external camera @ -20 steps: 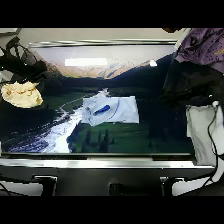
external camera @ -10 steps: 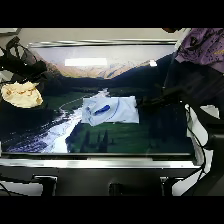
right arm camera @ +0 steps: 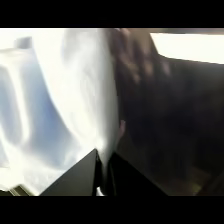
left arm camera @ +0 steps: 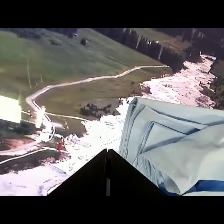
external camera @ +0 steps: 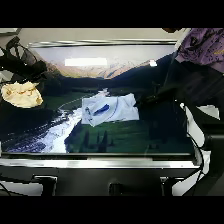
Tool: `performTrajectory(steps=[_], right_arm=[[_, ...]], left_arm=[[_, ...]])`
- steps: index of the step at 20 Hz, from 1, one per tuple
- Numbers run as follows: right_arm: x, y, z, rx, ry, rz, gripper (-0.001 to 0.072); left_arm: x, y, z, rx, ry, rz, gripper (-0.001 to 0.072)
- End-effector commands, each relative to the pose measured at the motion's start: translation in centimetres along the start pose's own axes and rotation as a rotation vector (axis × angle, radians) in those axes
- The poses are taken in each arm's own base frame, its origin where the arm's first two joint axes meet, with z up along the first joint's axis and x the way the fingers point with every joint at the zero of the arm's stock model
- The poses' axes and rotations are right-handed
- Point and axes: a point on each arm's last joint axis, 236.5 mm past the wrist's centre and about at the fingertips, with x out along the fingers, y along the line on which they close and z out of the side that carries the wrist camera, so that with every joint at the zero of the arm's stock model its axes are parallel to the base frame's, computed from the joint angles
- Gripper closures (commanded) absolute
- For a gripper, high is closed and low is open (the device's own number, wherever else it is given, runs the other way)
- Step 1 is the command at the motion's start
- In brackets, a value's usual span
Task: Fold the clothes and pants, and hang the long-sleeved shirts on hangers.
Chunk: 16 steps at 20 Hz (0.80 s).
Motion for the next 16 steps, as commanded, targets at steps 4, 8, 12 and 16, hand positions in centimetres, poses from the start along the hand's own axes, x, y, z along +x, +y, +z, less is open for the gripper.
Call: performTrajectory(steps=[4, 8, 12, 16], right_arm=[[-10.4, 4.7, 8.0, 0.052, -0.236, 0.054, 0.0681], [-18.8, 5.1, 11.6, 0.087, -0.398, 0.052, 0.0681], [-26.8, 3.7, 13.9, 0.173, -0.569, 0.045, 0.0682], [-33.5, 0.0, 14.1, 0.290, -0.722, -0.018, 0.0682]], left_arm=[[0.0, 0.1, -0.1, 0.000, 0.005, 0.002, 0.0689], [0.0, 0.1, -0.2, 0.000, 0.011, 0.004, 0.0689], [0.0, 0.1, -0.2, 0.000, 0.011, 0.004, 0.0689], [0.0, 0.1, -0.3, 0.000, 0.012, 0.003, 0.0689]])
